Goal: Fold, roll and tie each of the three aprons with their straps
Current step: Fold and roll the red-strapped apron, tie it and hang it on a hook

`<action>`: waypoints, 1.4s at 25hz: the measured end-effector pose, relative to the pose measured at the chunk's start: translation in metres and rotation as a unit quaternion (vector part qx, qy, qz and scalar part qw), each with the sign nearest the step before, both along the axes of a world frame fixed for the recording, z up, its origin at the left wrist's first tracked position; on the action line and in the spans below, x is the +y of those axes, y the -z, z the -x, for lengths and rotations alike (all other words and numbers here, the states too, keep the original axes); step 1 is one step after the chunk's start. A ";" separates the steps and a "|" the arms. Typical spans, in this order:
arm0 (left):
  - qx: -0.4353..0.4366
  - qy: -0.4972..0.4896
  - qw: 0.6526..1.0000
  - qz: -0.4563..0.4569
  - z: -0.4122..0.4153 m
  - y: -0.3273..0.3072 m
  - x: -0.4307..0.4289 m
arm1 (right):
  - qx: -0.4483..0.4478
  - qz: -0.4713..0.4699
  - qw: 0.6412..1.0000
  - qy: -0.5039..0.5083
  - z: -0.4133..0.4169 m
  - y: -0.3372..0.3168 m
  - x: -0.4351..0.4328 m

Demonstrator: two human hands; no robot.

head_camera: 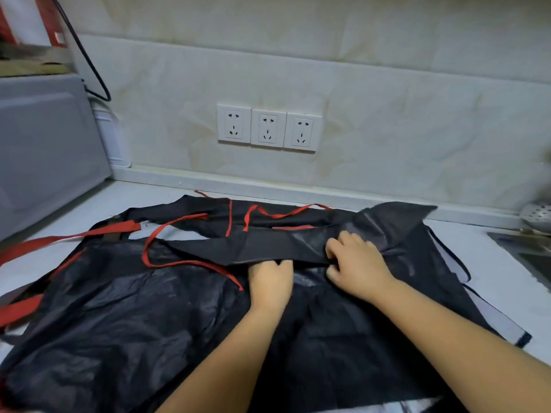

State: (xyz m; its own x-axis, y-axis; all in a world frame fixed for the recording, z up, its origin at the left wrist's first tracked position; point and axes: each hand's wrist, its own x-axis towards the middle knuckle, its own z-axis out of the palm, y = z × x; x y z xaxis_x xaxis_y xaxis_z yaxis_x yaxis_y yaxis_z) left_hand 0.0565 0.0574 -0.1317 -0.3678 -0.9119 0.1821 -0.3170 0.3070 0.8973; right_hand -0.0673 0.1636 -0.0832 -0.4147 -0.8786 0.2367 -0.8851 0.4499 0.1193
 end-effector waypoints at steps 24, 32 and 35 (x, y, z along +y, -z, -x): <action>-0.095 0.057 0.922 0.372 -0.006 -0.004 0.027 | 0.017 0.095 0.995 -0.020 0.014 -0.003 -0.018; -0.110 0.106 0.827 0.541 -0.008 0.001 0.028 | 0.053 0.106 0.993 0.008 -0.018 0.025 0.059; -0.171 0.150 0.821 0.524 -0.015 0.004 0.040 | -0.008 0.119 0.985 0.122 -0.015 0.027 0.060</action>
State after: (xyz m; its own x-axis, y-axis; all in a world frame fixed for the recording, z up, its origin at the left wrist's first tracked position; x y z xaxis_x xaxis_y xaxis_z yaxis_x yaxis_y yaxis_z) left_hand 0.0716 0.0970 -0.1359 -0.7400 -0.1802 0.6480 -0.2647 0.9637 -0.0344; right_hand -0.0527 0.2240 -0.1103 -0.6115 -0.6727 0.4166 -0.7483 0.6627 -0.0283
